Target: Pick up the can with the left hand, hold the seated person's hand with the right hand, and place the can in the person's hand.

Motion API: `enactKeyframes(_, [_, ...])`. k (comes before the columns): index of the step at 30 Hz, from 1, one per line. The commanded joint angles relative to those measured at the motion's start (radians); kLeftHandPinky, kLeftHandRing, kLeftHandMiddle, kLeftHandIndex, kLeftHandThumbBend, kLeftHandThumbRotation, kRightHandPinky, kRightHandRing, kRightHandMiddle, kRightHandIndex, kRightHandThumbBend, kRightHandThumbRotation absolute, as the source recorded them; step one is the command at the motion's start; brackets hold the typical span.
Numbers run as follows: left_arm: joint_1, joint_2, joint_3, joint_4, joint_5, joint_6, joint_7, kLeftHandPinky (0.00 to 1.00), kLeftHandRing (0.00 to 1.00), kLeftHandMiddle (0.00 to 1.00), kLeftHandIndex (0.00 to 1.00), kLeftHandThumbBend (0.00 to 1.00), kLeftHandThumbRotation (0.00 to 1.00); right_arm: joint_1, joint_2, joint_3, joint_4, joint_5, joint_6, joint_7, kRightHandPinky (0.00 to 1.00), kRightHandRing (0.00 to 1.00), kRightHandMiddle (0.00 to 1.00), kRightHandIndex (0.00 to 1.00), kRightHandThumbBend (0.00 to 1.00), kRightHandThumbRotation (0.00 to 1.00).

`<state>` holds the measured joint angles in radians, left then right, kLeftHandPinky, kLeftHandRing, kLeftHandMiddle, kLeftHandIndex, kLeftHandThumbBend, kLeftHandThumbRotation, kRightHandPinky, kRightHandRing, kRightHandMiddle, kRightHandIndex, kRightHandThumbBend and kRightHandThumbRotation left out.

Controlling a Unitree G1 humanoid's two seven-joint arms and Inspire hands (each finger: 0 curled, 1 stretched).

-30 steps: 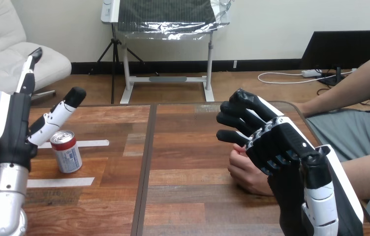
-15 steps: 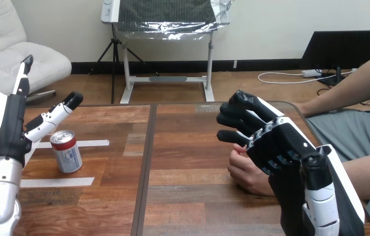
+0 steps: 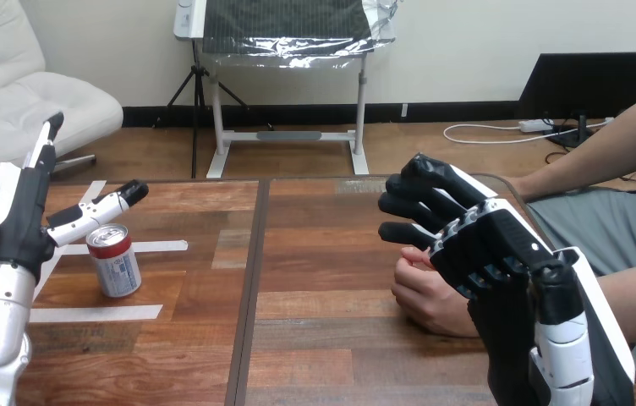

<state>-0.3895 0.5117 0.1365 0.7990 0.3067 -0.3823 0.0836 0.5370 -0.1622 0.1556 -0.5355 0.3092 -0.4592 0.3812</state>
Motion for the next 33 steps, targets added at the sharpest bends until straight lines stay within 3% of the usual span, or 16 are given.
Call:
enactKeyframes(1, [-0.122,0.044,-0.029,0.074,0.018,0.010,0.021,0.93,0.98,0.99,0.98,0.82,0.51,-0.044,-0.001,-0.009,-0.009,0.010,-0.014,0.003,0.78,0.83,0.84,0.84,0.65,0.94])
enactKeyframes(14, [-0.199,0.060,-0.076,0.195,0.046,0.060,0.042,0.85,0.95,0.97,0.96,0.82,0.51,-0.042,-0.003,-0.012,-0.009,0.006,-0.018,0.008,0.74,0.82,0.83,0.83,0.66,0.94])
enactKeyframes(33, [-0.259,0.055,-0.118,0.312,0.034,0.118,0.018,0.85,0.95,0.97,0.95,0.83,0.45,-0.034,-0.005,-0.014,-0.021,0.005,-0.016,0.011,0.72,0.81,0.82,0.83,0.65,0.96])
